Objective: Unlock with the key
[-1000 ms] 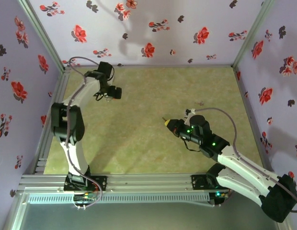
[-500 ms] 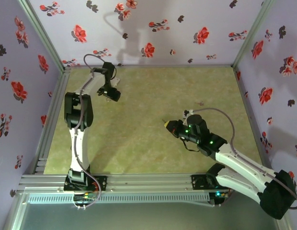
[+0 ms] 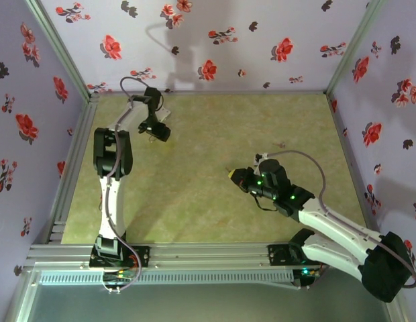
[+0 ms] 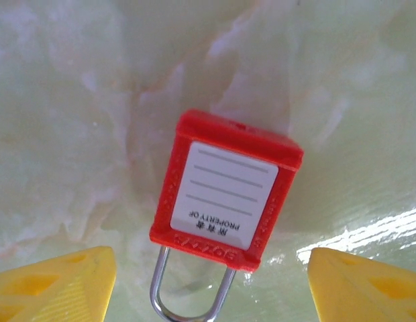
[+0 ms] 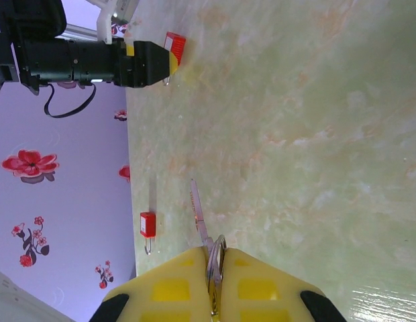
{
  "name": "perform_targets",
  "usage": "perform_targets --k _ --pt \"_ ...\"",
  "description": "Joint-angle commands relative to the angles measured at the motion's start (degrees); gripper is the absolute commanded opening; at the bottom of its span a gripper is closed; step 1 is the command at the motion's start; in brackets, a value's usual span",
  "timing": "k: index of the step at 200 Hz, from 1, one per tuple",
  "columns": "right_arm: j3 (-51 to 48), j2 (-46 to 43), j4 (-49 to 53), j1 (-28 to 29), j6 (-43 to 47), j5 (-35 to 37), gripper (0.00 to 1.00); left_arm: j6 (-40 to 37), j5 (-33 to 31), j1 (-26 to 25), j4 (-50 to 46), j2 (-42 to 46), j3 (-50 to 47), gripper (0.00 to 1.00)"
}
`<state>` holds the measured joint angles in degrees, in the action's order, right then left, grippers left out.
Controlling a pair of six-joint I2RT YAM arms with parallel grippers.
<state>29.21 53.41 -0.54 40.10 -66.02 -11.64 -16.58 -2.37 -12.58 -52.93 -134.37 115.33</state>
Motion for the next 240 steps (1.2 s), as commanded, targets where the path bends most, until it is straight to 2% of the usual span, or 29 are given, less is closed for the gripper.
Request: perform_targets --k 1,115,144,177,199,240 --pt "1.6 0.1 -2.5 -0.3 -0.5 -0.8 0.00 -0.8 1.2 0.6 -0.9 -2.6 2.9 0.72" --pt "1.1 -0.3 -3.1 -0.3 -0.7 -0.7 0.00 0.2 2.6 0.6 -2.0 -5.9 6.3 0.59" --pt "1.4 0.0 -3.2 -0.3 -0.8 -0.7 0.00 0.4 3.7 0.7 -2.2 -6.3 6.1 0.53" --pt "1.8 0.1 -3.2 -0.3 -0.4 -0.5 0.00 0.3 4.5 0.6 -2.3 -5.9 5.1 0.41" --pt "2.4 -0.1 -1.6 -0.3 0.2 -0.3 0.00 0.4 5.6 0.5 -0.6 -3.0 2.1 0.32" --pt "6.7 -1.6 9.2 -2.5 6.1 -1.7 0.00 -1.8 11.3 -1.9 12.1 12.4 -14.3 0.28"
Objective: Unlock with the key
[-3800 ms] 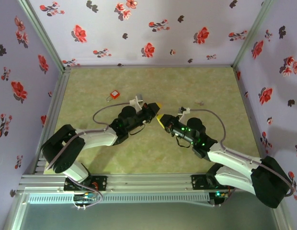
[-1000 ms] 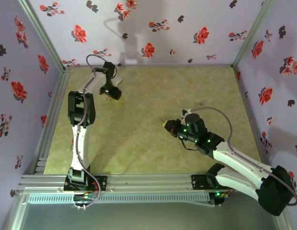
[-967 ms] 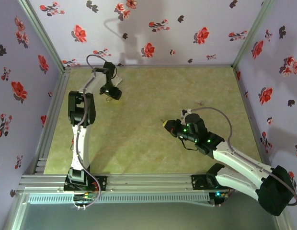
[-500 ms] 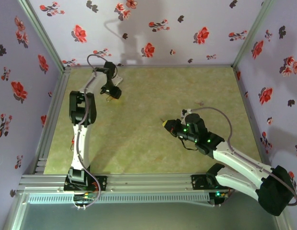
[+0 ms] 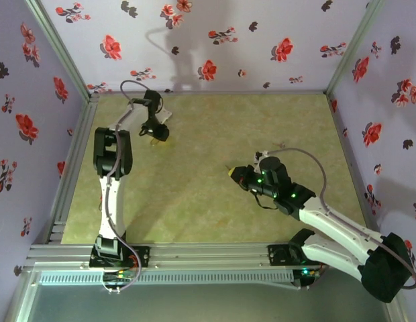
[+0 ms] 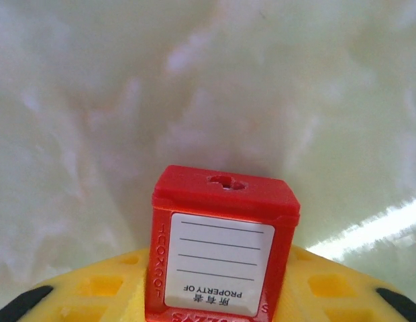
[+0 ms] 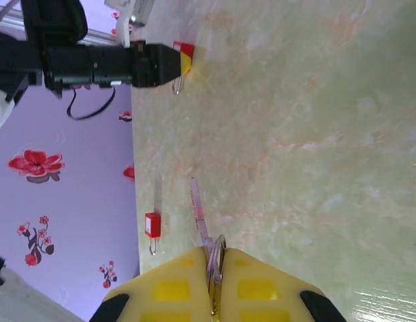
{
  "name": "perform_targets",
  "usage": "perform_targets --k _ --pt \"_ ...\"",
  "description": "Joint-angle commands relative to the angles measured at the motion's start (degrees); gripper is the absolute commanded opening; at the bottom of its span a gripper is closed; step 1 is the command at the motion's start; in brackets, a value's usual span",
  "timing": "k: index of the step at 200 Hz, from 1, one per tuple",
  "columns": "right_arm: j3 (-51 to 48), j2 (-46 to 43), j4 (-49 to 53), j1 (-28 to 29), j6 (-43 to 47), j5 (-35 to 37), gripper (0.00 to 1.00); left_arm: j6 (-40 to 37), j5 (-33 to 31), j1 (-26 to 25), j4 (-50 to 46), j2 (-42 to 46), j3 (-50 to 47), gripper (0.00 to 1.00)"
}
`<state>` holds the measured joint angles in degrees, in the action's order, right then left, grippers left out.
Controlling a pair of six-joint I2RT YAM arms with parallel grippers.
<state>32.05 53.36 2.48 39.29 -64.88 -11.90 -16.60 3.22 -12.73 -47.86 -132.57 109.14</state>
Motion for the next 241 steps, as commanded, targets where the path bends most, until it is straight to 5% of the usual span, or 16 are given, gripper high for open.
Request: perform_targets --k 1,44,80,152,241 --pt "3.9 -1.7 6.5 -1.8 5.2 -1.5 0.00 -1.8 5.9 -1.8 7.5 10.9 -8.9 0.28" --pt "12.0 -4.7 20.6 -6.3 15.1 -8.0 0.00 -13.7 18.7 -10.1 27.7 36.8 -36.0 0.27" --pt "21.0 -2.6 32.1 -6.5 24.0 -11.7 0.00 -27.5 21.7 -21.5 37.6 52.1 -51.2 0.25" --pt "23.6 1.0 34.8 -6.0 27.5 -19.7 0.00 -35.0 15.0 -34.2 35.7 56.2 -50.5 0.21" --pt "19.5 3.3 30.5 -3.5 25.2 -19.8 0.00 -33.9 13.7 -37.3 39.8 55.5 -50.0 0.19"
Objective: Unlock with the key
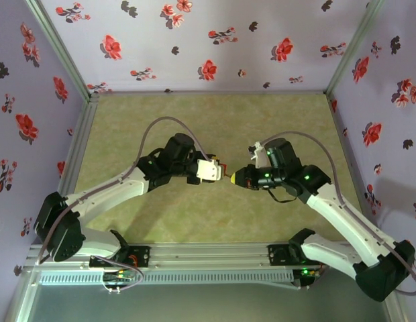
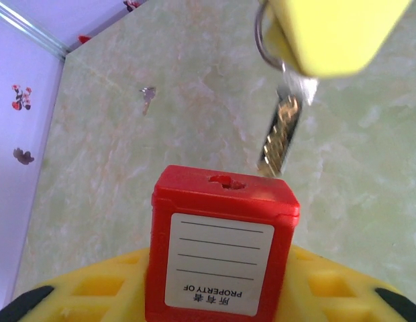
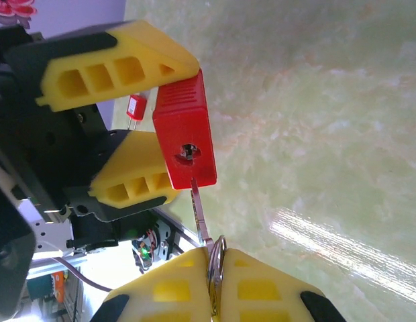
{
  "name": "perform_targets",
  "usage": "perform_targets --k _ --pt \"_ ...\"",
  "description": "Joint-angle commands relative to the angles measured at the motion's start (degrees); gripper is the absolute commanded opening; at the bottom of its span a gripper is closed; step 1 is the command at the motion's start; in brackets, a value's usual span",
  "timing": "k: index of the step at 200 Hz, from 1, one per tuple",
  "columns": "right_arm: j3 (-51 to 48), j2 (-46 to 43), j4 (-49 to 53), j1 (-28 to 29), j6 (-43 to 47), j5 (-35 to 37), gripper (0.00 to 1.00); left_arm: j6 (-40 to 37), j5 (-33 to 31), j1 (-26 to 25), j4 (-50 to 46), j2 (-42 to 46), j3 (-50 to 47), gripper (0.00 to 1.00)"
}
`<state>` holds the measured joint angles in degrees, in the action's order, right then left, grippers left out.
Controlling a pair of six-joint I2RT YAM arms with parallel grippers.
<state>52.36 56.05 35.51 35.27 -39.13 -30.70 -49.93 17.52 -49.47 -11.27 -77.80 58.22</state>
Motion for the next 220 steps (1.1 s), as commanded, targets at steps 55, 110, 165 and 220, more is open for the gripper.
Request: perform_targets --k 55,110,165,220 --pt "-0.9 1.1 -4.1 0.5 -1.3 0.0 0.00 -1.2 -1.1 -1.3 2.8 1.1 0.4 0.19" --pt "-0.4 0.5 -2.3 0.4 -0.6 0.9 0.00 -1.5 -1.4 -1.4 1.7 1.0 -0.3 0.18" --pt "0.2 -0.2 -1.0 0.1 0.1 1.3 0.00 -1.5 -1.7 -1.7 1.7 0.6 -0.5 0.18" --pt "0.9 -0.7 0.1 -0.2 0.6 1.8 0.00 -1.3 -2.1 -1.9 1.2 0.2 -0.8 0.17"
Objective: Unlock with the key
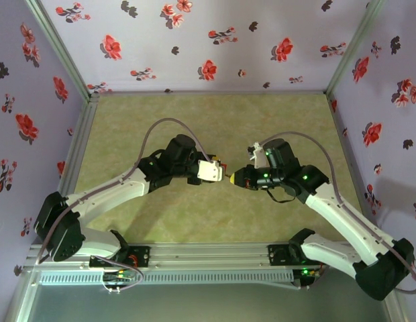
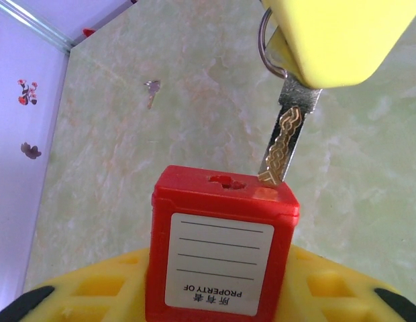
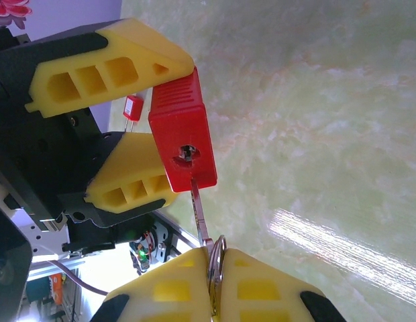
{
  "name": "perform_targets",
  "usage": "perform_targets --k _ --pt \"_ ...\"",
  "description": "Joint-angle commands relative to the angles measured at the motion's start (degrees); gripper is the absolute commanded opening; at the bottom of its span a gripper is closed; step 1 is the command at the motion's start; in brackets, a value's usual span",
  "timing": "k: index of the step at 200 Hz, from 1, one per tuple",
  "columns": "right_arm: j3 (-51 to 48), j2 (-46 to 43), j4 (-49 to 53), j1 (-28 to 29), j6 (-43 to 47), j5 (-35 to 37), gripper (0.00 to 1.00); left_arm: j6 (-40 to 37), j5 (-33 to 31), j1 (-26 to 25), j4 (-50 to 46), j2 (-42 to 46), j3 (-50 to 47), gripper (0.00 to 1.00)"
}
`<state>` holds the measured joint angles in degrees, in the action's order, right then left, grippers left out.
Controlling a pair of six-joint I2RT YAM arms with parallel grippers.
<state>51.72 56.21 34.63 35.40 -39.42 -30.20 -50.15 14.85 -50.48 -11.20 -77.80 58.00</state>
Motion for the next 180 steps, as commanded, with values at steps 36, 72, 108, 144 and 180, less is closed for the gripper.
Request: perform_targets --k 36,72,108,144,180 --pt "1.4 -0.9 1.6 -0.7 1.1 1.4 0.00 -1.2 0.3 -1.2 0.8 -0.2 -0.6 0.18" --pt "1.8 -1.3 1.7 -1.0 1.1 1.4 0.00 -1.3 0.1 -1.3 0.8 -0.4 -0.8 0.17" --pt "2.4 -1.0 1.3 -1.0 0.8 1.0 0.00 -1.5 -0.1 -1.5 0.5 -0.7 -0.8 0.17" --pt "1.9 -0.8 0.4 -1.0 0.3 0.2 0.00 -1.2 -0.4 -1.5 0.7 -0.5 -0.8 0.18" --pt "0.8 -1.0 -0.3 -1.0 -0.2 0.2 0.00 -1.1 -0.4 -1.6 0.9 -0.3 -0.8 0.17"
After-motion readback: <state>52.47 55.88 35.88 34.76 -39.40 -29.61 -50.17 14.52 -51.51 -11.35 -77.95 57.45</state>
